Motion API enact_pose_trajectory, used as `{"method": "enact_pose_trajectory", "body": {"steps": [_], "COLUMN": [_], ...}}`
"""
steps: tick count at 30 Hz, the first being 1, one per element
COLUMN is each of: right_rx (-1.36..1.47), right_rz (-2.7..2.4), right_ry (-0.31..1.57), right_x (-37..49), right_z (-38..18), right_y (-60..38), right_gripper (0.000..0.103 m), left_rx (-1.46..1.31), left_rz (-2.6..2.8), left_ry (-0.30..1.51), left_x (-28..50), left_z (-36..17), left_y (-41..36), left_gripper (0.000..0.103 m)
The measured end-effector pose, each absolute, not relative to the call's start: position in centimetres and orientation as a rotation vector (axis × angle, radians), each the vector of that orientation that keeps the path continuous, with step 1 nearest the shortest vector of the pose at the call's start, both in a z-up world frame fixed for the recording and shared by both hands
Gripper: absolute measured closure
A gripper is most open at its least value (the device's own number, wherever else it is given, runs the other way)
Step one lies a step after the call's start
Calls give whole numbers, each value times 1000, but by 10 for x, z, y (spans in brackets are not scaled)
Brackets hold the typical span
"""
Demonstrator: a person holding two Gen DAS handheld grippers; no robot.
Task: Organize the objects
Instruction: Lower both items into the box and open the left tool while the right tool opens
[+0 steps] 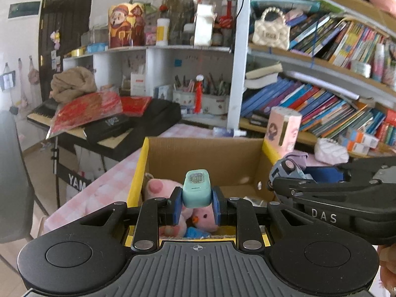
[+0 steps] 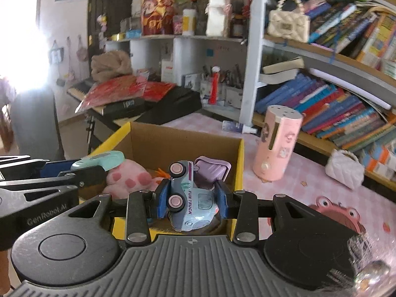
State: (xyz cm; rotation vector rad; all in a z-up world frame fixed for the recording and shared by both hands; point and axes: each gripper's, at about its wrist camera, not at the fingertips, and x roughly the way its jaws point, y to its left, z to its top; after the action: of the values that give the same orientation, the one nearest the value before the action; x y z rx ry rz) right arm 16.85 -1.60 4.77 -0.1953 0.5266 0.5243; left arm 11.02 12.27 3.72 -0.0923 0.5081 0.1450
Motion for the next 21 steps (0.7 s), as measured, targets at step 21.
{"method": "enact_pose_trajectory", "body": {"steps": [21], "right_rx": [-376], "right_rz": [694], "right_ry": [645], "right_x": [229], "right_z": [0], "right_y": [1], "right_gripper": [66], "left_rx": [-58], "left_rz": [209], "left_ry": [664], "left_x": [149], "left_z": [5], "left_y": [109], "left_gripper": [80]}}
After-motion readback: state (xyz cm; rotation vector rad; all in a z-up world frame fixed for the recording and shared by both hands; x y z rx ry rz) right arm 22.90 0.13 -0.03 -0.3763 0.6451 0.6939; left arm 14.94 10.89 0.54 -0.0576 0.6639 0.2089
